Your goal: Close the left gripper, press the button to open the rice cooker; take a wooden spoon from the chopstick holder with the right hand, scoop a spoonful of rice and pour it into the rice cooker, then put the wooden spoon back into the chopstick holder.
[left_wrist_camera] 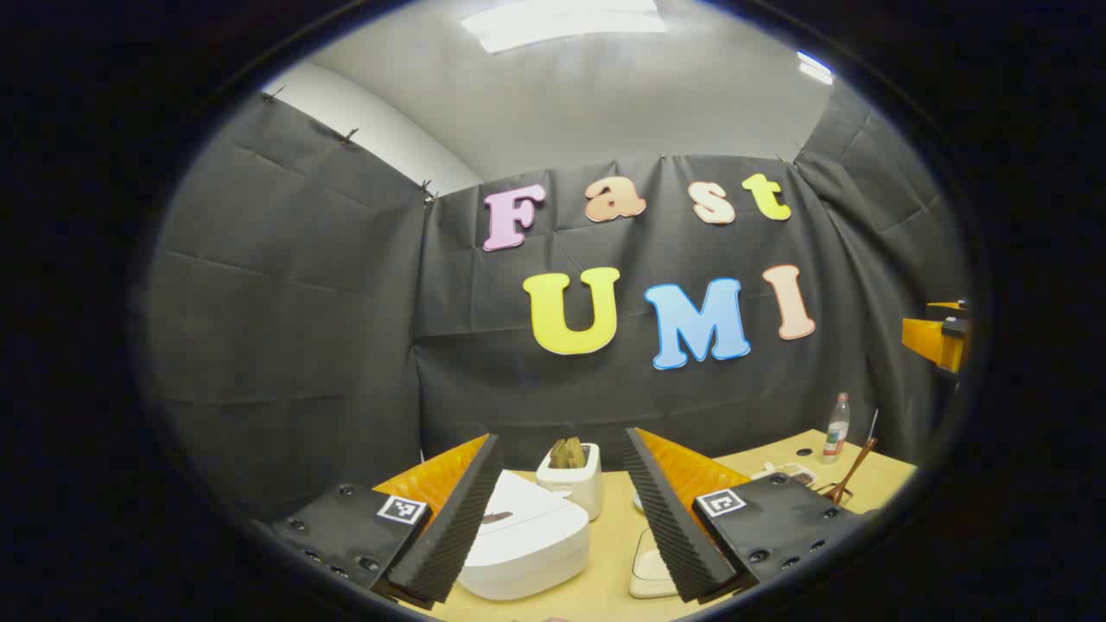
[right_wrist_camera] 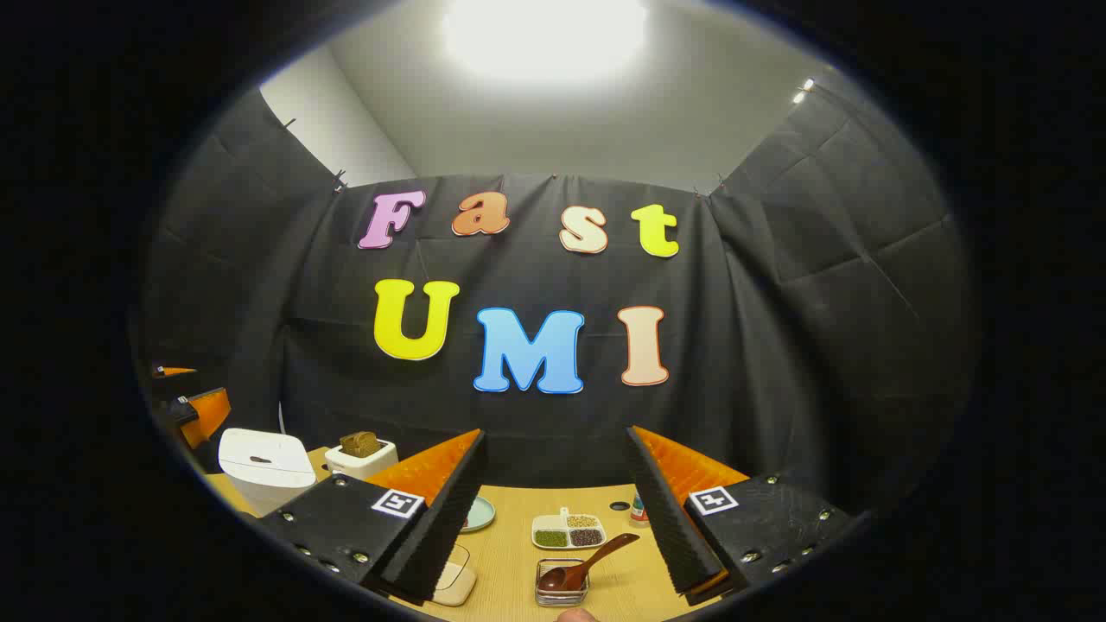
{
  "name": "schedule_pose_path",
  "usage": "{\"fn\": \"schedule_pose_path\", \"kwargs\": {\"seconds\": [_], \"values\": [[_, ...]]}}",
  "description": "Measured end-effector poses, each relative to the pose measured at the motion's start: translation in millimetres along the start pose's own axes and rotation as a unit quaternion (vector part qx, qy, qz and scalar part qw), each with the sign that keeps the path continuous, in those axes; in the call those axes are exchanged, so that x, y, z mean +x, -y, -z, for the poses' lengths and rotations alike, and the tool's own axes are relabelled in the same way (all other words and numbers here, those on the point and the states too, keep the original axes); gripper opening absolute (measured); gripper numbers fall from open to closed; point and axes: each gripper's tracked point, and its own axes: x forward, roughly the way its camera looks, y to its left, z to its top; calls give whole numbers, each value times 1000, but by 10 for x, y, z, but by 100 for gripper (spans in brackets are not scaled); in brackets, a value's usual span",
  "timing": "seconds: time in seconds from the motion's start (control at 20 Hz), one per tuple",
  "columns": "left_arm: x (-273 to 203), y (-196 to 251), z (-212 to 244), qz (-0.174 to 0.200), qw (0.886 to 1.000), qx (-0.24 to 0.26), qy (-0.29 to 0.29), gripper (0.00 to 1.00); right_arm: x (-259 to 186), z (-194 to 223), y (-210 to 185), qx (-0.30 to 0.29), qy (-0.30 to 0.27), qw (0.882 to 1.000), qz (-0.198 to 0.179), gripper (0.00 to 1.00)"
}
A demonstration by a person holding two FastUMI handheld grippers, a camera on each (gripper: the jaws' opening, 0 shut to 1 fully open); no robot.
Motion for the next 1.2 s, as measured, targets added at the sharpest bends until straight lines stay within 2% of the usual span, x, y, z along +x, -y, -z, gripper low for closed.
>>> {"fn": "schedule_pose_path", "kwargs": {"seconds": [0.1,0.4,0.95,1.0,1.05,1.2], "values": [[4,-16,-22,-1,1000,3,4,100,6,8,-23,0,0,1000,-2,96],[37,-70,-18,-6,1000,4,6,97,25,30,-75,-6,0,1000,-6,96],[44,-113,-14,-3,1000,6,5,100,22,57,-118,-4,-2,1000,-8,96],[40,-96,-13,1,1000,4,4,91,19,57,-128,-5,-2,1000,-8,96],[42,-102,-14,2,1000,3,4,96,15,54,-132,-5,-2,1000,-9,96],[29,-140,-16,-3,1000,-4,2,86,22,63,-136,-4,-2,1000,-12,96]]}}
